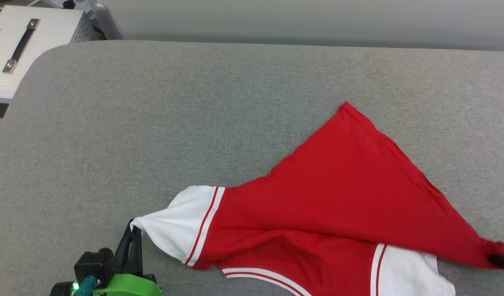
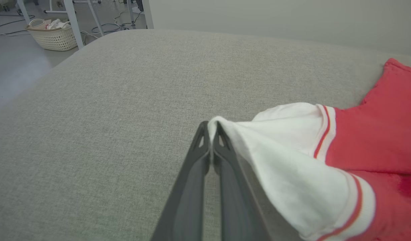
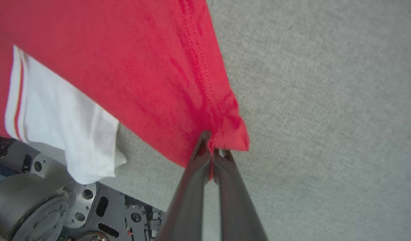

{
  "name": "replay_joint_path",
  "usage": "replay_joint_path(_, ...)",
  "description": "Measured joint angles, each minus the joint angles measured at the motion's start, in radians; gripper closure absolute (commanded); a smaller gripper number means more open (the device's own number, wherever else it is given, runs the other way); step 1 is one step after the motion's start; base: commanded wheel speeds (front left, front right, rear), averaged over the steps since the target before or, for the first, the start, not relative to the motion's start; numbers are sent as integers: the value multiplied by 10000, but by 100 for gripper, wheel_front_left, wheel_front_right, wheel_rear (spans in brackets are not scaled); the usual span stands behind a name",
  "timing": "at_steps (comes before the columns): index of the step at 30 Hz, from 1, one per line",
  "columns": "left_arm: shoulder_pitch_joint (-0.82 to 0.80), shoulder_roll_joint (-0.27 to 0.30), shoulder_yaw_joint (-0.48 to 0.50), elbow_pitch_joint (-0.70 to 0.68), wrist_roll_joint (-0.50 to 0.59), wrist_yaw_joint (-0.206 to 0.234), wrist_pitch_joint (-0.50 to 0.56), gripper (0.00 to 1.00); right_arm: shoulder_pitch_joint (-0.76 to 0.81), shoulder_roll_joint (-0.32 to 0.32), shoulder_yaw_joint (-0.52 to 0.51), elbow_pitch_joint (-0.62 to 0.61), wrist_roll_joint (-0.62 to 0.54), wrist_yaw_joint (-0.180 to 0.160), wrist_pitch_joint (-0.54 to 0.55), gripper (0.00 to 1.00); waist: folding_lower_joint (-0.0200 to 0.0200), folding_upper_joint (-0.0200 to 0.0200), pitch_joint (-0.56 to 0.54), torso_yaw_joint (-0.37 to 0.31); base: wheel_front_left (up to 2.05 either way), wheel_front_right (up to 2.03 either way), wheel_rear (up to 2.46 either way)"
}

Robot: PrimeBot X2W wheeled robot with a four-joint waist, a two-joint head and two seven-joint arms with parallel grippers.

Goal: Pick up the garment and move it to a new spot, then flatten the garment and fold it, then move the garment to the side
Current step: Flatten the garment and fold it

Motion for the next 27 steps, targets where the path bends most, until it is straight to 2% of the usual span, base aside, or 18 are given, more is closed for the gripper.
replay_joint_path(1, 16, 12, -2, 0, -12, 0, 2, 100, 272, 2, -2, -29, 50, 0, 2, 100, 0, 0, -69, -43, 0, 0, 0)
replay_joint_path(2, 31, 63, -12, -8, -65, 0, 50, 100, 1234, 59, 61, -242, 82, 0, 27, 100, 0, 0, -249, -193, 0, 0, 0)
replay_joint_path(9, 28, 84, -153, 23, -65, 2, 73, 100, 2212, 564, -123, -347, -52, 0, -8, 100, 0, 0, -317, -245, 0, 0, 0)
replay_joint_path(11, 27, 86, -199, 56, -65, 2, 73, 100, 2255, 723, -516, -328, -75, 0, -244, 0, 0, 0, -331, -235, 0, 0, 0)
replay_joint_path(15, 19, 92, -299, 90, -63, 2, 73, 100, 2220, 909, -1645, -401, -268, 0, -848, 0, 0, 0, -390, -178, 0, 0, 0)
replay_joint_path(21, -10, 107, -403, 29, -52, 4, 69, 100, 1568, 1030, -3289, -1327, -861, 0, -1325, 0, 0, 0, -354, -78, 0, 0, 0)
replay_joint_path(27, -334, 84, -635, -113, 56, 4, 61, 100, 85, 1459, -4182, -2174, -1703, 0, -878, 0, 0, 0, -38, 163, 0, 0, 0)
